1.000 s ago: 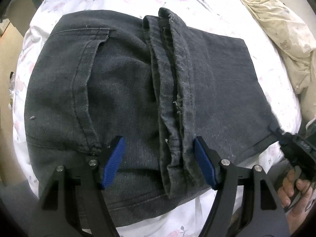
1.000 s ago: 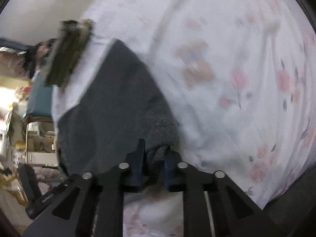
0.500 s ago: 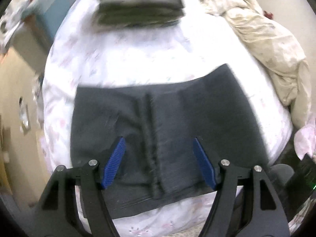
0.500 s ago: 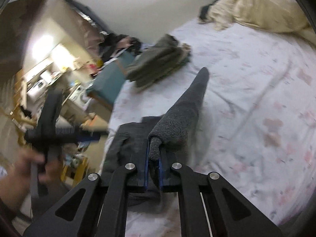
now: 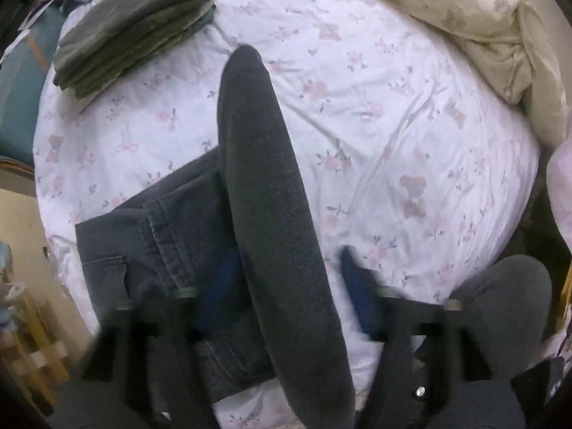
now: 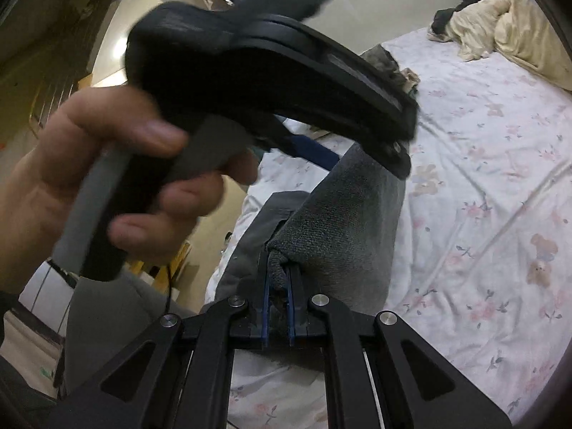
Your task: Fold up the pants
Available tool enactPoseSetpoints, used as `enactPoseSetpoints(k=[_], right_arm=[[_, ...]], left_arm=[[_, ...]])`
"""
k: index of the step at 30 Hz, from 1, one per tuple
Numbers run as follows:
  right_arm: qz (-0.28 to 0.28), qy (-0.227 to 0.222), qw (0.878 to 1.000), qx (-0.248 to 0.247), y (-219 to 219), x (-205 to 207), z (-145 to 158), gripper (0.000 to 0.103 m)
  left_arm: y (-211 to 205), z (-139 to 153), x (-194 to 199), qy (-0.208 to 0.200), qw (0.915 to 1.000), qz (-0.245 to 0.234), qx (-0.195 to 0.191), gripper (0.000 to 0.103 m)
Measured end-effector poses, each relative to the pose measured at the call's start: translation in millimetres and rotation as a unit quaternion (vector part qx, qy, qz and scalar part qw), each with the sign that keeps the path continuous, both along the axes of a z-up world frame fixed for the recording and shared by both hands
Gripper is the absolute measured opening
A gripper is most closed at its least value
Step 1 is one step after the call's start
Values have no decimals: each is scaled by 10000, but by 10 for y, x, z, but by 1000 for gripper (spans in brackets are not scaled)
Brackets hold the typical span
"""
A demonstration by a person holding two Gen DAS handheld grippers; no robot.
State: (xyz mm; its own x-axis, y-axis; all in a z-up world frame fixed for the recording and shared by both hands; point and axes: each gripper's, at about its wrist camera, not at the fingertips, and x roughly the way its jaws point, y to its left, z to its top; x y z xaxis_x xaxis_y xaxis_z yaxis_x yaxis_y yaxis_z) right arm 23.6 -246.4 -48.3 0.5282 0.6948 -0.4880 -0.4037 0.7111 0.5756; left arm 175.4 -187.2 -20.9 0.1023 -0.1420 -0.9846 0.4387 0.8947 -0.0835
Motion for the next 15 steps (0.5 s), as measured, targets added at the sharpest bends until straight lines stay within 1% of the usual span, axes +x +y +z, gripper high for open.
enactPoseSetpoints(k=[1, 3, 5, 7, 9, 10, 12, 13, 14, 15], right_arm=[[60, -31, 10000, -22, 35, -4, 4, 8], [135, -51, 9999, -82, 91, 24, -6, 8], [228, 69, 9997, -5, 109, 32, -31, 12], [172, 69, 9998, 1, 91, 4, -18, 12], [84, 101, 9998, 169, 11, 2, -7, 13], [26, 135, 9994, 329, -51, 8, -1, 17], [-117, 134, 9987, 486, -147, 17, 7, 32], [-182, 140, 9980, 592, -190, 27, 10, 49], [-277, 173, 9965, 772, -248, 48, -5, 61], [-341, 209, 9954, 869, -280, 69, -19, 61]], left_arm=[[35, -13, -8, -12, 10000, 4, -15, 11], [140, -2, -38, -147, 9999, 5, -55, 7], [303, 35, -60, -213, 9996, 92, -137, 7], [482, 74, -48, -236, 9993, 166, -224, 6], [705, 105, -33, -250, 9985, 330, -348, 6], [820, 120, -22, -238, 9978, 462, -417, 6], [1079, 169, -28, -235, 9947, 742, -675, 6], [1197, 204, -42, -272, 9934, 819, -755, 6], [1285, 233, -60, -305, 9924, 875, -806, 6], [1393, 274, -81, -331, 9909, 951, -892, 6]])
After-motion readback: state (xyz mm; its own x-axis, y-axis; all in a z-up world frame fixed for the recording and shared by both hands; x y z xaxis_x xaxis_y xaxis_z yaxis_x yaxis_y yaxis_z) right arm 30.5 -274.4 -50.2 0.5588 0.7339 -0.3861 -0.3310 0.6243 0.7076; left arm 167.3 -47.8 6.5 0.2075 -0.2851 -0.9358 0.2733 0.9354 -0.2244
